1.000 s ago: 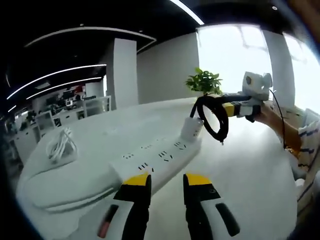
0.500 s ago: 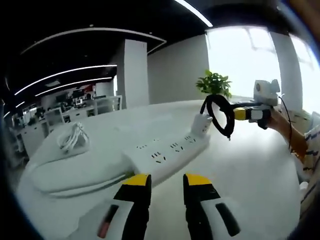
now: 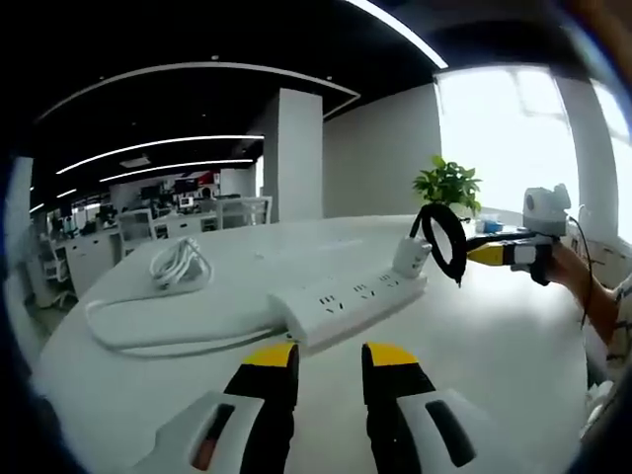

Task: Straighten the power strip on the desk, plug the charger into it

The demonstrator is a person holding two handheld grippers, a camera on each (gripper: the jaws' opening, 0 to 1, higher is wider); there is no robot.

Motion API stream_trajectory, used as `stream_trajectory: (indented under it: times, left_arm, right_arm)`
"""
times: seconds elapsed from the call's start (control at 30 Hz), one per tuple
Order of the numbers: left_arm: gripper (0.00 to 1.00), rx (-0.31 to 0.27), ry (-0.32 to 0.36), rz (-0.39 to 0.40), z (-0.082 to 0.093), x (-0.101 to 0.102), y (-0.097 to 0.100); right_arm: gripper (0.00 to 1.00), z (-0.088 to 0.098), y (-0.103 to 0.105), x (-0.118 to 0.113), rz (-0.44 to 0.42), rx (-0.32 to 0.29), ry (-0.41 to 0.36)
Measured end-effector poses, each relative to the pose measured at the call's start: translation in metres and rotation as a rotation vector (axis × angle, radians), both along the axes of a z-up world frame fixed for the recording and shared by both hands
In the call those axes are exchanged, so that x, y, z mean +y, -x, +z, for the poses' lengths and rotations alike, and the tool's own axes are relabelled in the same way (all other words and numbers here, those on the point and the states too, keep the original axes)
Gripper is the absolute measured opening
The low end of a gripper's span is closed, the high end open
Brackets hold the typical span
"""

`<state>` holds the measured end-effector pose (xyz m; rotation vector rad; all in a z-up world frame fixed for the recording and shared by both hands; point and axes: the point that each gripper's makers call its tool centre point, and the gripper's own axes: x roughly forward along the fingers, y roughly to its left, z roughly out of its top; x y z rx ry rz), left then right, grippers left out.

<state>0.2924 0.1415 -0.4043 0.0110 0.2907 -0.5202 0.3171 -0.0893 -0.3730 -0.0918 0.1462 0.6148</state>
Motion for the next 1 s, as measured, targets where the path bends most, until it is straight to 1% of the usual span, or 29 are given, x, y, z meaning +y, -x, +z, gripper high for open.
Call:
stream_trajectory:
  times: [0.1, 0.17, 0.2, 0.3, 0.43, 0.67, 0.83, 1.0]
  left_arm:
    - [0.26, -0.013, 0.010, 0.014, 0.004, 0.000, 0.006]
    - [0.26, -0.026, -0.004, 0.030, 0.006, 0.000, 0.009]
    - [0.26, -0.029, -0.013, 0.038, 0.006, 0.001, 0.011]
    - [0.26, -0.030, -0.014, 0.055, 0.006, 0.003, 0.017]
    - [0.26, -0.034, -0.026, 0.072, 0.005, 0.005, 0.023]
    - [0.26, -0.050, -0.041, 0.099, 0.008, 0.006, 0.033]
    - [0.26, -0.054, -0.038, 0.103, 0.009, 0.005, 0.040]
    - [0.27, -0.054, -0.041, 0.113, 0.009, 0.004, 0.044]
  right_arm:
    - [0.30, -0.002, 0.004, -0.001, -0.024, 0.012, -0.004]
    - [0.30, -0.008, 0.009, -0.002, -0.031, 0.049, -0.002]
    - [0.30, -0.008, 0.010, -0.001, -0.035, 0.057, -0.013]
    - [0.30, -0.007, 0.018, 0.001, -0.034, 0.050, -0.031]
    - [0.30, -0.007, 0.025, 0.002, -0.047, 0.043, -0.035]
    - [0.30, -0.008, 0.032, -0.006, -0.089, 0.035, -0.032]
    - [0.30, -0.010, 0.040, -0.011, -0.120, 0.029, -0.036]
    - [0.30, -0.012, 0.046, -0.016, -0.145, 0.024, -0.020]
